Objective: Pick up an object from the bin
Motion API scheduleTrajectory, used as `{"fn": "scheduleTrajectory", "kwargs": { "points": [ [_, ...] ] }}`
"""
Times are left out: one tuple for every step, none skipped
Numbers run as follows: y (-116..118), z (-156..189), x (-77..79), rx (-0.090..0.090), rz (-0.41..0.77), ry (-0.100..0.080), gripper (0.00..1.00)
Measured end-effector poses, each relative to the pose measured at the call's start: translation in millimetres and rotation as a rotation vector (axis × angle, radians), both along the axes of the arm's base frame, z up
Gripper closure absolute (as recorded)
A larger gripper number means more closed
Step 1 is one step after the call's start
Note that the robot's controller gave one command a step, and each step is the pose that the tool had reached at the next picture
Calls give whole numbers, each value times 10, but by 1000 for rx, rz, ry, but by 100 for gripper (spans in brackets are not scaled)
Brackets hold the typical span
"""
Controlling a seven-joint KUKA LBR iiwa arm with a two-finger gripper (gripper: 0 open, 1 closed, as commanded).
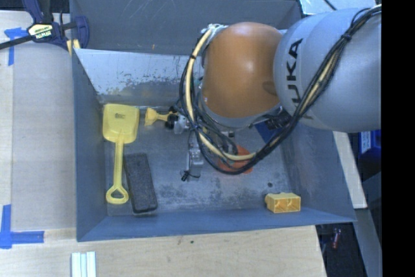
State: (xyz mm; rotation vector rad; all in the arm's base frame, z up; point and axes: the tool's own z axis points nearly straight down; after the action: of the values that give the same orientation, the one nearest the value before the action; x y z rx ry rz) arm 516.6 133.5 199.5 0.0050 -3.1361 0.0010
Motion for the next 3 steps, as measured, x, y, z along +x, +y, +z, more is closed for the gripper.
{"fn": "scheduleTrajectory", "kwargs": {
  "points": [
    [-7, 45, 18, 2, -4, -8, 0],
    [632, -1135, -219, 2, 341, -14, 0],
    [642, -593, -160, 2, 659, -15, 0]
  ]
}}
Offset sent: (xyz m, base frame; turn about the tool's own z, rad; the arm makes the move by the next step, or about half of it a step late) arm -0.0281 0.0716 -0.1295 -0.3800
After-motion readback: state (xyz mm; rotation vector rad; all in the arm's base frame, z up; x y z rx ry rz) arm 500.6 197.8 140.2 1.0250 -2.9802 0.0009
